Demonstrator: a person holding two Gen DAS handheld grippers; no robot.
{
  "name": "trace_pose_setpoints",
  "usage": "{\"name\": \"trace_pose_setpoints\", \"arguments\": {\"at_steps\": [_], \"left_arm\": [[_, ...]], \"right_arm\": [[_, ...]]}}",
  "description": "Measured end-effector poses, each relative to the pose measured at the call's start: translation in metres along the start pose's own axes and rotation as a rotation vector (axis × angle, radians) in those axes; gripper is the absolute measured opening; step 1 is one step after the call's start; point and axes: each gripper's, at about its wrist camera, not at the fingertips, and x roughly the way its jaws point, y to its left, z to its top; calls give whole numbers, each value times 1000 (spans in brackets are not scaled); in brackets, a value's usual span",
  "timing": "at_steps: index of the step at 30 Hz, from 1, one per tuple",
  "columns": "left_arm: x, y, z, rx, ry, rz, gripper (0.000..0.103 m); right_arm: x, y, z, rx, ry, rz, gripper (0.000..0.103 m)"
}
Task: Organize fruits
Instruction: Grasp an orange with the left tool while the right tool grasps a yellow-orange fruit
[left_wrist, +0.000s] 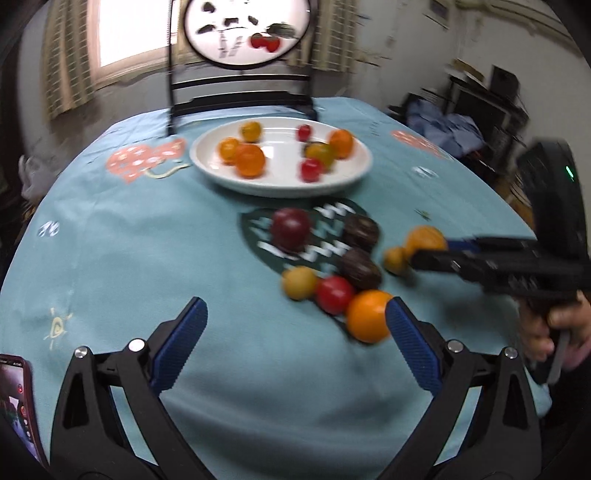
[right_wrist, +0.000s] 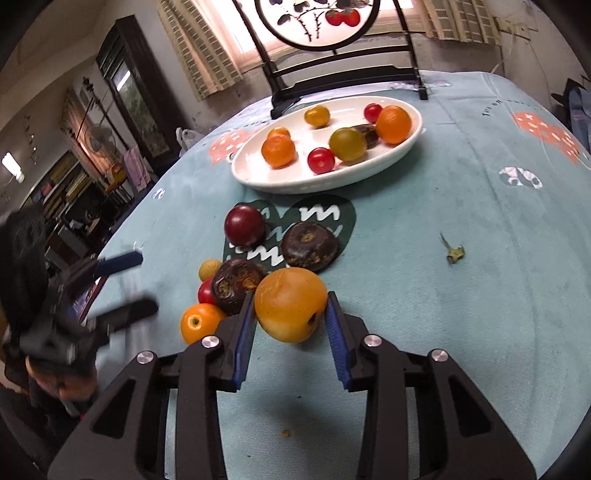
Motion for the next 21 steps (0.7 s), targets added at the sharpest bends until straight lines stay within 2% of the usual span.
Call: {"name": "trace_pose_setpoints", "arguments": {"at_steps": [1, 4, 10, 21], "left_arm": [[2, -8, -2, 17, 9, -16, 85], [14, -22, -6, 47, 60, -45, 68], [23, -31, -7, 47, 96, -76, 58], [37, -34, -3, 24, 131, -83, 48]], "right_arm": [[-1, -1, 0, 4, -3, 1, 37], [-3, -1, -2, 4, -8, 6, 37], [-7, 1, -4, -5, -15, 11, 37], [-9, 1, -3, -10, -24, 18, 37]]}}
